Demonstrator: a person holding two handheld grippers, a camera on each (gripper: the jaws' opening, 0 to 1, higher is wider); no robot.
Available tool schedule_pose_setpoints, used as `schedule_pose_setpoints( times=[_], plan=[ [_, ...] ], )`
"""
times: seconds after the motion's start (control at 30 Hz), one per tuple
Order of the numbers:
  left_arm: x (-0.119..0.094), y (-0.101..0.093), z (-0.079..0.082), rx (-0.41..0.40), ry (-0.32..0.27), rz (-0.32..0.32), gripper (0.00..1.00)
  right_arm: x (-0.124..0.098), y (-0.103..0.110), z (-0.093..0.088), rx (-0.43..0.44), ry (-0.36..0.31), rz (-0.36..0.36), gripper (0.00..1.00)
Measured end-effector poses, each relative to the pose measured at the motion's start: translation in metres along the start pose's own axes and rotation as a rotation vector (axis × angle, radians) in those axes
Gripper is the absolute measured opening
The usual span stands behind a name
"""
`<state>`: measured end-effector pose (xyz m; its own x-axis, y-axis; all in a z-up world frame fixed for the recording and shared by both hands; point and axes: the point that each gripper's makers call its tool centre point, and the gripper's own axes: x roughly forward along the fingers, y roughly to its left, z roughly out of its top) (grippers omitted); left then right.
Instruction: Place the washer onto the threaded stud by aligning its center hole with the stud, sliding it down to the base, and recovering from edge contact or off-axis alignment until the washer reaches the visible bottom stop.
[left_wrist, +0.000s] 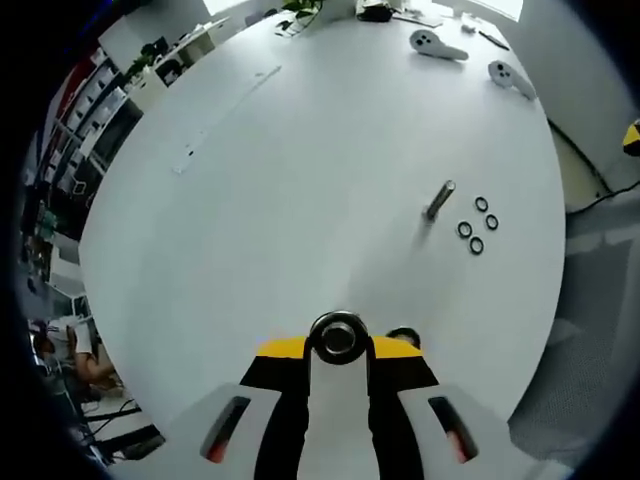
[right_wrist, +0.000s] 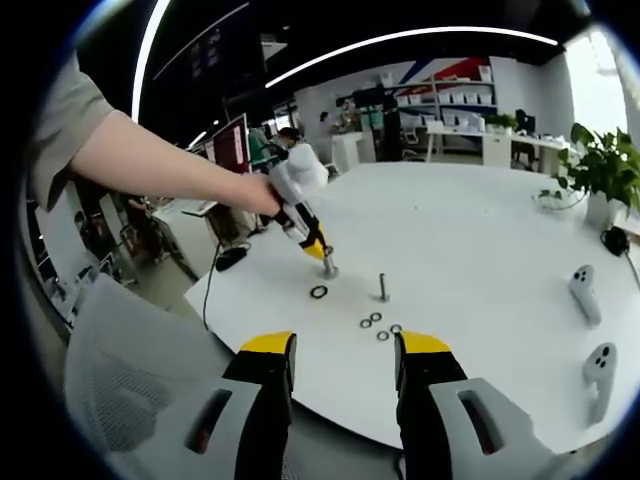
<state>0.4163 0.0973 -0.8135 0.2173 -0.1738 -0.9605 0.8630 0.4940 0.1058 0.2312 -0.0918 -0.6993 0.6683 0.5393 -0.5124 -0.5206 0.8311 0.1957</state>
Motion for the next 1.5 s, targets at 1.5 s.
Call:
schedule_pose_setpoints(
  times=[1.5],
  plan=[
    [0.043, -0.005, -0.013, -0.088, -0.041, -0.018, 0.21, 0.001, -0.001, -0.006, -0.013, 0.029, -0.012, 0.4]
  ],
)
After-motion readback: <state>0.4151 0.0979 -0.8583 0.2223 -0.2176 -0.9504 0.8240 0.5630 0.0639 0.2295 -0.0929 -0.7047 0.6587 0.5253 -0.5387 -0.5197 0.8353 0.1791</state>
